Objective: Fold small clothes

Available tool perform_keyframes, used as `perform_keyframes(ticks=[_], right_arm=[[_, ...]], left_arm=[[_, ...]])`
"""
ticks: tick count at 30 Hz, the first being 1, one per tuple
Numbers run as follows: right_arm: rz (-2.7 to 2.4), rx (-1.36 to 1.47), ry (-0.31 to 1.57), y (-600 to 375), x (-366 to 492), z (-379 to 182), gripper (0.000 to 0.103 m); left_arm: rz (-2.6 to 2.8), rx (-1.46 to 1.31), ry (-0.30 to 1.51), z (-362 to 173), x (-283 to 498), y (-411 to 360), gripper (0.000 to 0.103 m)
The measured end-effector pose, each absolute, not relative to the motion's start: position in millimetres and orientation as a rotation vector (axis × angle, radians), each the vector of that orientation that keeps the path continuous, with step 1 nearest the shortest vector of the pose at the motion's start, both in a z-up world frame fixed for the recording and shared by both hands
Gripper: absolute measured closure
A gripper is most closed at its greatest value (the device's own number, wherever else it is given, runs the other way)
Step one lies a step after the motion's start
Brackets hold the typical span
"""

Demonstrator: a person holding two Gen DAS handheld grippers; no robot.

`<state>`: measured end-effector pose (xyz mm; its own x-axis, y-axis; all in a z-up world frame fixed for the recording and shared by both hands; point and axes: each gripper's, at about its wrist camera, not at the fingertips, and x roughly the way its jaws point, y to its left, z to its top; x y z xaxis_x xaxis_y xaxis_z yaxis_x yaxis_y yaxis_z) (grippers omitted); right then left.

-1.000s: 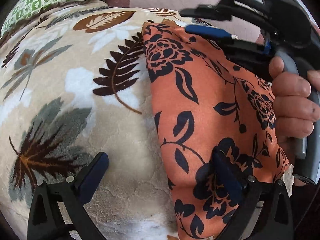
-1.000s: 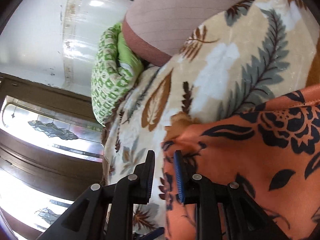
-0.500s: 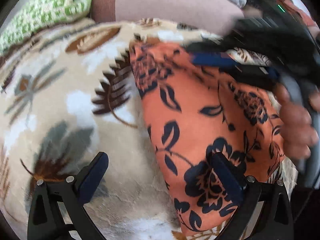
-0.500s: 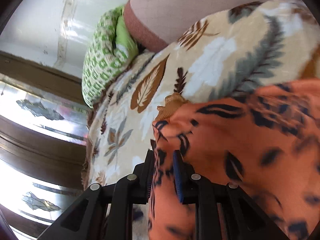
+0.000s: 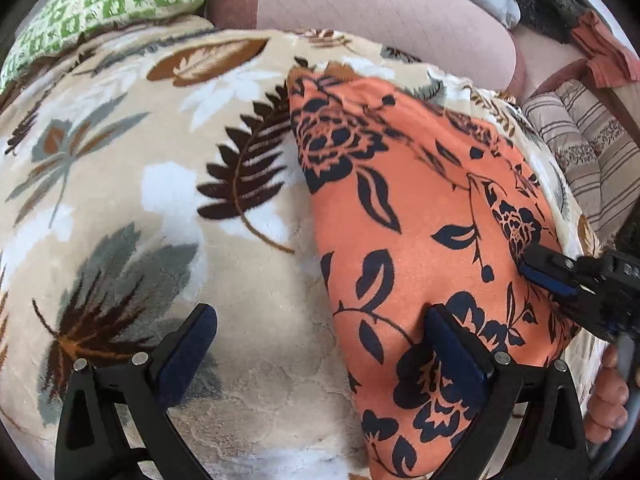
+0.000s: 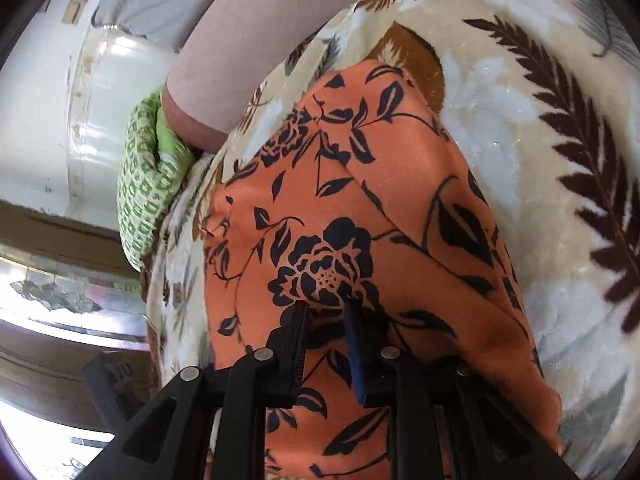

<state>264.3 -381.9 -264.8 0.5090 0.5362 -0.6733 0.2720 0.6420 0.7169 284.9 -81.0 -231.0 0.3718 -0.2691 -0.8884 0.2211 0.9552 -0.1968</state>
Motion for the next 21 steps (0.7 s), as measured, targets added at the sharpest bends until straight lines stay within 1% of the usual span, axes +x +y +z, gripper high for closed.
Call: perform_keyframes(ticks=[3,4,6,8,11,14,16,18,19,21], right_arm=[[0.173,0.867,1.012,-380,251,-250,0.081],[0.165,0.859,0.99,-379,246,-247,0.079],[0.183,0.876,0.963,-383,232,-243,0.08],[0.178,0.874,0.957,-384,224,-242,0.08],[0.132,0.854,1.032,-383,223,-259,0.081],[0.16,0.927,1.032,-391,225,-270,0.081],[0.168,0.937,1.027,-392,225,-269,0.081],[0.172,0.916,1.01,-391,224,-261,0.081],[0.175,0.894,0.996,-394,222,-258,0.079],[0.184,0.839,0.935,-392,219,-243,0.08]], left_arm=[[-0.294,0.038,1.056,-213,277,-84,0.0],[-0.292,0.049,1.034,-207,275,-83,0.0],[-0.309,0.013,1.001,-199,274,-78,0.0],[-0.323,-0.012,1.026,-203,275,-76,0.0],[-0.322,0.056,1.145,-229,283,-89,0.0],[-0.339,0.01,1.16,-235,286,-91,0.0],[-0.338,0.023,1.133,-228,285,-90,0.0],[-0.324,0.031,1.061,-214,281,-87,0.0],[-0.324,0.026,1.036,-209,280,-85,0.0],[-0.326,0.004,1.013,-201,279,-81,0.0]])
